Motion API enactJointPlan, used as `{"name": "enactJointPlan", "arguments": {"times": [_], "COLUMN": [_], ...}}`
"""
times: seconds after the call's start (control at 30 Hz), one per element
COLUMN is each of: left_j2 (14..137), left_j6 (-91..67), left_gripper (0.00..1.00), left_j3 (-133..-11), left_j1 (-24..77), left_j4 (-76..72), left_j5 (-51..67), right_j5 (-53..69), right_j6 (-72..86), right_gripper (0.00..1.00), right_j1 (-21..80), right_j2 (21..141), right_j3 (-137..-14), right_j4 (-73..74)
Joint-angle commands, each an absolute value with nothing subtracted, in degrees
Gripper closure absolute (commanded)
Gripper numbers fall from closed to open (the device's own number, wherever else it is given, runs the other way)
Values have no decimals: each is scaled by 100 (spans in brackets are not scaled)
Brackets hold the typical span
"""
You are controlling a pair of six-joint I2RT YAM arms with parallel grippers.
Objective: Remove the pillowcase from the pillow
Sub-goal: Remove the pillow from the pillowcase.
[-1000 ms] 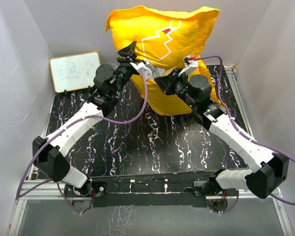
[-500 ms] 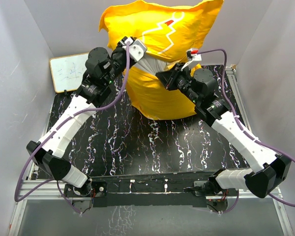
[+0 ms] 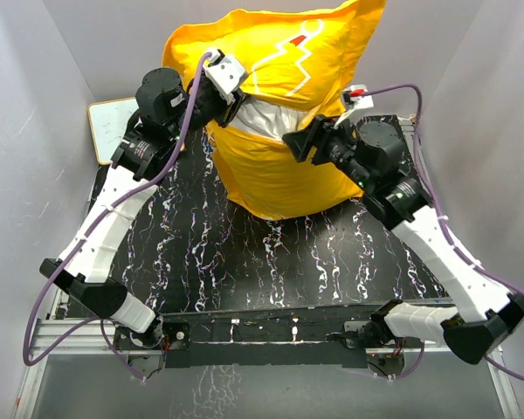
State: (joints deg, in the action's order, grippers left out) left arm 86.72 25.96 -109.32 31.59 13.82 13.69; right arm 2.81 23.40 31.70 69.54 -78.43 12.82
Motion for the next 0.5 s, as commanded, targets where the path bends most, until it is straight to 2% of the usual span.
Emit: {"name": "enactJointPlan", "arguments": {"times": [0.0,0.17,0.33,0.47], "left_j2": [8325,8280,8564,8665], "left_j6": [1642,1163,902,769], "left_gripper": [100,100,100,100], "left_j3": [-11340,-11019,-11446,-11604], "left_j1": [3129,3127,3128,3127], "left_j4": [1653,1661,1929,2016], "left_j5": [1982,2237,2204,2232], "right_j5": [-526,-457,195,-3], "right_j6": [1700,1472,1319,1190], "right_gripper": [36,31,25,25], "right_j1": [3045,3066,3173,3762], "right_j2": [6106,5820,6309,6686], "right_j3": [-8042,-8401,-8928,-9133], "right_j4": [1682,1946,2219,2175]}}
